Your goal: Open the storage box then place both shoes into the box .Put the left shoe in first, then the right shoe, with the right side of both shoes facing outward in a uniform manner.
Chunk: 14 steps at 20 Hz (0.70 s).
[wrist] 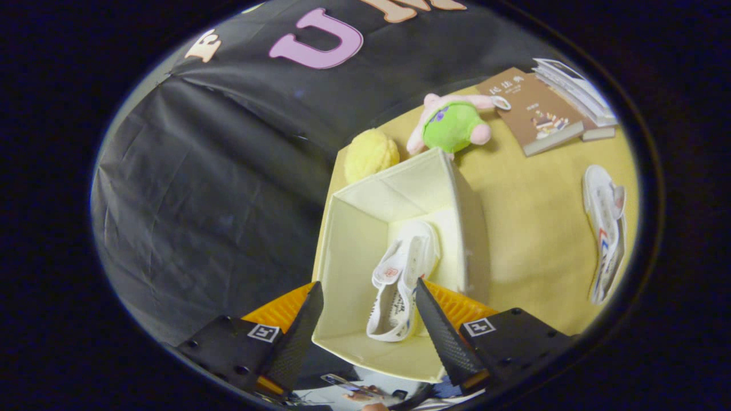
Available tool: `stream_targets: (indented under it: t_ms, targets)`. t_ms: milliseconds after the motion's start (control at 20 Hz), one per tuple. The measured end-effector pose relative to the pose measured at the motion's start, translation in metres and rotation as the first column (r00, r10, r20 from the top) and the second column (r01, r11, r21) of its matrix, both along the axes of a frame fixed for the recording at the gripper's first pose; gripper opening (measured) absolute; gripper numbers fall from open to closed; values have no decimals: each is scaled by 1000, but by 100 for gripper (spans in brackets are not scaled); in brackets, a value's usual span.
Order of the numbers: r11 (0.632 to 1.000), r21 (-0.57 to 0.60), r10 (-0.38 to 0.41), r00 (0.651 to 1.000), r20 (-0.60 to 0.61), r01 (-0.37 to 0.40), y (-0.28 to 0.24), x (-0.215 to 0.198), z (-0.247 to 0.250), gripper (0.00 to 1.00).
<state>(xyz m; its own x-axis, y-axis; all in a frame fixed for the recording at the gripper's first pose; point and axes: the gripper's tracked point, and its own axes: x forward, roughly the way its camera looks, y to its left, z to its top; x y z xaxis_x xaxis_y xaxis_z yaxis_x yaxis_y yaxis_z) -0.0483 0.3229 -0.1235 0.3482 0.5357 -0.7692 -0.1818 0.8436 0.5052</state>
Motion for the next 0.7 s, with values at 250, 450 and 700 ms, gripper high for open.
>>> stream_targets:
  t_ms: [250,450,700]
  targets:
    - [989,-148,49,989,138,-28,-93,-1,19,100]
    - [950,-311,61,979,196,3,-174,-5,12,100]
    - [854,-519,105,971,215,22,-262,-6,-16,100]
